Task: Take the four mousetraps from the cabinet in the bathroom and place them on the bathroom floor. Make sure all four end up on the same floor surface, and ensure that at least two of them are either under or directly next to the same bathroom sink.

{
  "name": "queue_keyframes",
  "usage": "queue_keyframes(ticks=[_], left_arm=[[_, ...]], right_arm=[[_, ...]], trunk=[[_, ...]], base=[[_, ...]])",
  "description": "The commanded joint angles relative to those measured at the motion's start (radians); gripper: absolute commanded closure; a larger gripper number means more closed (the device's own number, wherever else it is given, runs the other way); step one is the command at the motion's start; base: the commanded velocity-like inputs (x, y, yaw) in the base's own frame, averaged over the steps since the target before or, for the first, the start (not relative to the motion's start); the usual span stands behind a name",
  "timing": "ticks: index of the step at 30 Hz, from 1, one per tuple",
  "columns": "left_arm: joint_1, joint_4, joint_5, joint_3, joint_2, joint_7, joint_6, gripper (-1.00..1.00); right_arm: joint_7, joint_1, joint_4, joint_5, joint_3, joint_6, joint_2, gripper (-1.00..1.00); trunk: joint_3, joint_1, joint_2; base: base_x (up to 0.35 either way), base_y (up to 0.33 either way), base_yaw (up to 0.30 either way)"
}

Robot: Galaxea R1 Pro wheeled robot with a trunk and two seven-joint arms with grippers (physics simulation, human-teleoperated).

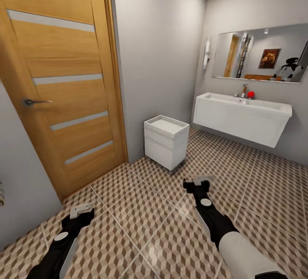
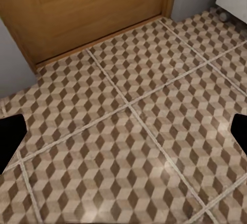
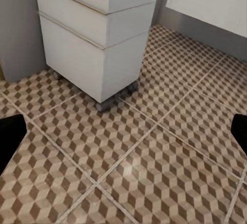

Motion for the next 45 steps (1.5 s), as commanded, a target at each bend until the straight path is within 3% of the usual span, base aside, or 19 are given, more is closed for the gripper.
queue_keyframes(ticks=[1, 17, 45], left_arm=[[0.000, -0.001, 0.001, -0.001, 0.000, 0.003, 0.005, -1.00], [0.000, 0.008, 0.001, -0.001, 0.000, 0.002, 0.005, -1.00], [0.000, 0.008, 0.001, -0.001, 0.000, 0.002, 0.005, -1.00]], right_arm=[[-0.008, -0.001, 0.001, 0.007, 0.003, 0.000, -0.001, -1.00], [-0.008, -0.001, 0.001, 0.007, 0.003, 0.000, -0.002, -1.00], [-0.008, -0.001, 0.001, 0.007, 0.003, 0.000, -0.002, -1.00]], trunk=[[-0.001, 0.000, -0.001], [-0.001, 0.000, -0.001], [-0.001, 0.000, -0.001]], base=[[0.000, 0.132, 0.288], [0.000, 0.223, 0.288], [0.000, 0.017, 0.288]])
